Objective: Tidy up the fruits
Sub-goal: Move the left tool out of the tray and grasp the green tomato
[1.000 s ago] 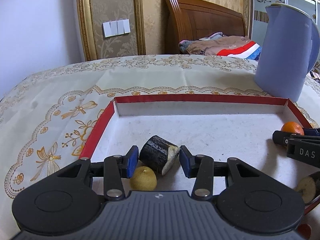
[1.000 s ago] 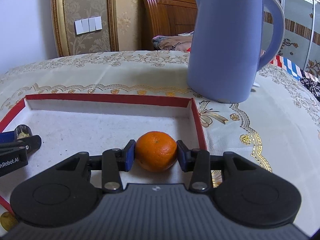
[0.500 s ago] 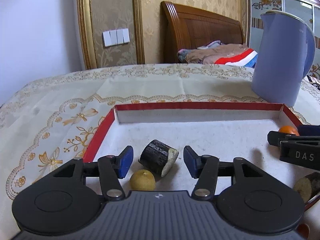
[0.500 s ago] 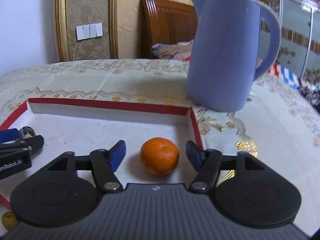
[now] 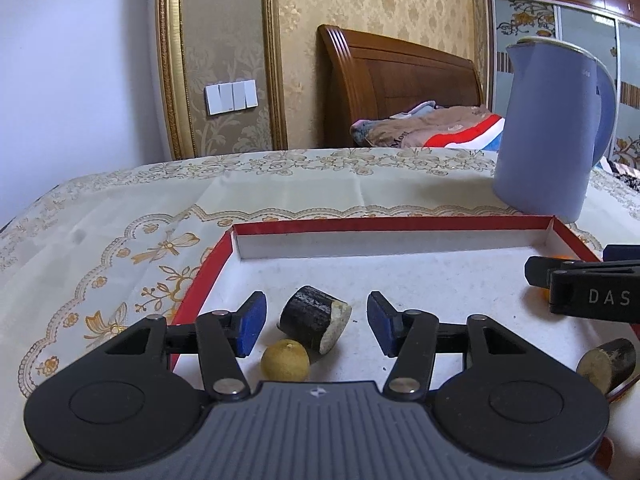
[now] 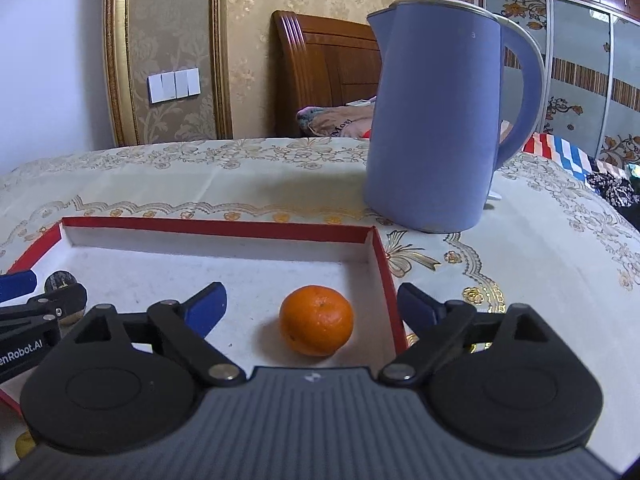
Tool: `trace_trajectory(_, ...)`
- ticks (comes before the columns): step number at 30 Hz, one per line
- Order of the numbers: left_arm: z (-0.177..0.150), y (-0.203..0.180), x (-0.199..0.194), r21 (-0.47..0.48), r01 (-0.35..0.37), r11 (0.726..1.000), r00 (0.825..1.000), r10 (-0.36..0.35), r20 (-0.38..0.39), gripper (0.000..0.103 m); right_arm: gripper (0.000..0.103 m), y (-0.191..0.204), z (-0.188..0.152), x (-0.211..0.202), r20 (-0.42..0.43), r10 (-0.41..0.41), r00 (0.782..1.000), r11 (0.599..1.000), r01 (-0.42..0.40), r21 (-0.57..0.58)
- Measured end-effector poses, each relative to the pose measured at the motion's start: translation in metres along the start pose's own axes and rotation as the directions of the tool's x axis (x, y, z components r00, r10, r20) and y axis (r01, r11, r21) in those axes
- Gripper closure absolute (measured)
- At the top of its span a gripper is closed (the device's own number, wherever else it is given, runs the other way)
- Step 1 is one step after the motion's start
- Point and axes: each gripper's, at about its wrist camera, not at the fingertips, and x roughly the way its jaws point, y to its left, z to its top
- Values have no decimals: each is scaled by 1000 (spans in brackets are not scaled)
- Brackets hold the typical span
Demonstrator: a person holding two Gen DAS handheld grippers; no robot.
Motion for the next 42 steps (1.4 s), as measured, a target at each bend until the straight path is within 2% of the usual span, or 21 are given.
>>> trace_trajectory(3, -2, 1, -5, 3, -11, 1000, 1000, 11, 25, 48, 8, -2, -2, -1, 5, 0, 1000, 1000, 0, 15)
trace_trajectory(5, -3, 1, -9, 4, -14, 1000, 999, 14, 36, 48, 2, -4, -3, -2, 14, -5, 1000, 999, 4, 34)
trace_trajectory(8, -4, 4, -12, -11, -5, 1000, 999, 5, 32, 46, 2, -6, -4, -2, 8, 2, 1000, 999, -2, 47)
trace_trajectory(10, -5, 5, -12, -18, -7, 1000, 999, 8, 33, 34, 2, -7, -5, -2, 4, 8, 1000, 999, -8, 51)
trace_trajectory(22, -9, 9, -24, -21, -4, 1000, 998, 5, 59, 34, 0, -11, -11, -15, 52, 7, 999, 997, -11, 77)
trace_trajectory(31, -22, 21, -51, -25, 5, 1000, 997, -3, 79, 34, 0, -17, -30, -50, 112, 27, 993, 993, -40, 111)
trace_trajectory(34, -33, 30, -70, -21, -3, 1000, 995, 5, 99, 34, 0, -21, -42, -67, 137, 58, 989, 988, -76, 134)
trace_trajectory(37, -42, 48, -89, -58, -14, 998, 994, 20, 110, 34, 0, -27, -47, -77, 163, 81, 983, 981, -108, 164)
trace_trajectory(42, -53, 75, -107, -104, -25, 994, 997, 33, 74, 34, 0, -28, -47, -77, 160, 82, 984, 980, -110, 169)
